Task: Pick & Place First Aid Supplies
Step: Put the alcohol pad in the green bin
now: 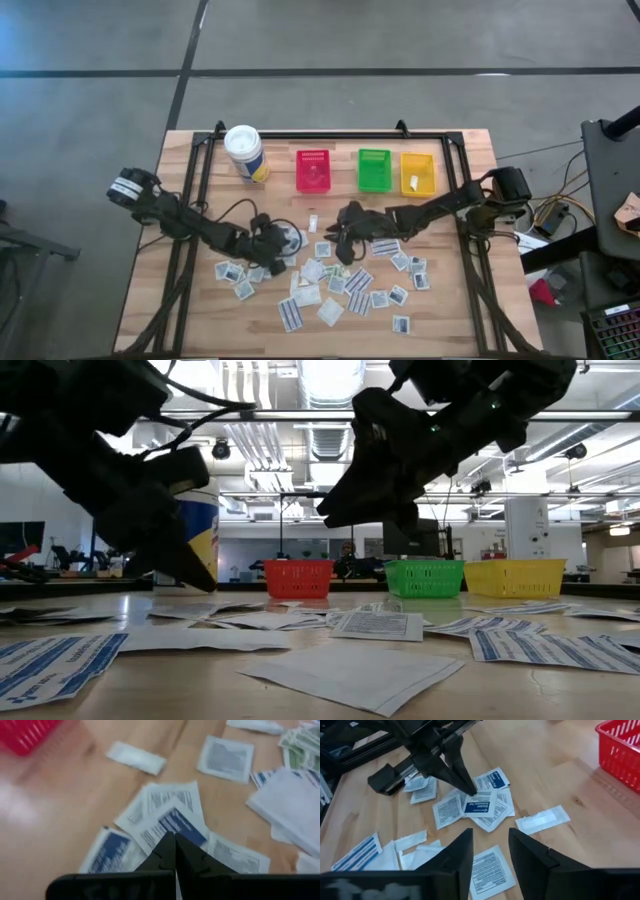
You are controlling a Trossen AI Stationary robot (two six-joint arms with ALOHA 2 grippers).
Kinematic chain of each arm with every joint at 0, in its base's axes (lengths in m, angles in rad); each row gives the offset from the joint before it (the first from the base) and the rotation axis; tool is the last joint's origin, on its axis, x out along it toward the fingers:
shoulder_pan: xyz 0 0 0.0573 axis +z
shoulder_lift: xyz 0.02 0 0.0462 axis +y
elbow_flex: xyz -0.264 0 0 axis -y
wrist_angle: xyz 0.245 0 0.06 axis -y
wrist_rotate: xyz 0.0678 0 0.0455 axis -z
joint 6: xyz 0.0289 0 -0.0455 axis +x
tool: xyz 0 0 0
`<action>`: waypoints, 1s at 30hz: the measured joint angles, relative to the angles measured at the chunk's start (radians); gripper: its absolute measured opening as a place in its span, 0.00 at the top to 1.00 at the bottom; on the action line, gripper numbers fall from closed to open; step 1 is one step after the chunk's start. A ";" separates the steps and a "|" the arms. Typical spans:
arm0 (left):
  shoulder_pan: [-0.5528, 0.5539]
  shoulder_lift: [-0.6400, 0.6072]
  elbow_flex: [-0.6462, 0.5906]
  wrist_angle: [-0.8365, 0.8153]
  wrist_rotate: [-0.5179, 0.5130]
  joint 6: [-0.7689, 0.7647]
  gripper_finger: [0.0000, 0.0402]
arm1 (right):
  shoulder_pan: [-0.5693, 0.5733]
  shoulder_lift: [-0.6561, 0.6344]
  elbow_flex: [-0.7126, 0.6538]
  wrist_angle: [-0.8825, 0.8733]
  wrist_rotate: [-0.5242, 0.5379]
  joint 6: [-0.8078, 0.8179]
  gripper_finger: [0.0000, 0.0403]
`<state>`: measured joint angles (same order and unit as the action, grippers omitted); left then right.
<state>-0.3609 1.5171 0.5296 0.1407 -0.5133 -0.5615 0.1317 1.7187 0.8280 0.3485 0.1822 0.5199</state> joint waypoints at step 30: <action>-0.001 -0.263 0.021 -0.317 0.101 0.064 1.00 | -0.024 0.000 0.148 -0.002 0.001 -0.079 0.67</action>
<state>-0.3614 1.2541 0.5507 -0.1767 -0.4121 -0.4973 0.1072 1.7187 0.9760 0.3464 0.1829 0.4408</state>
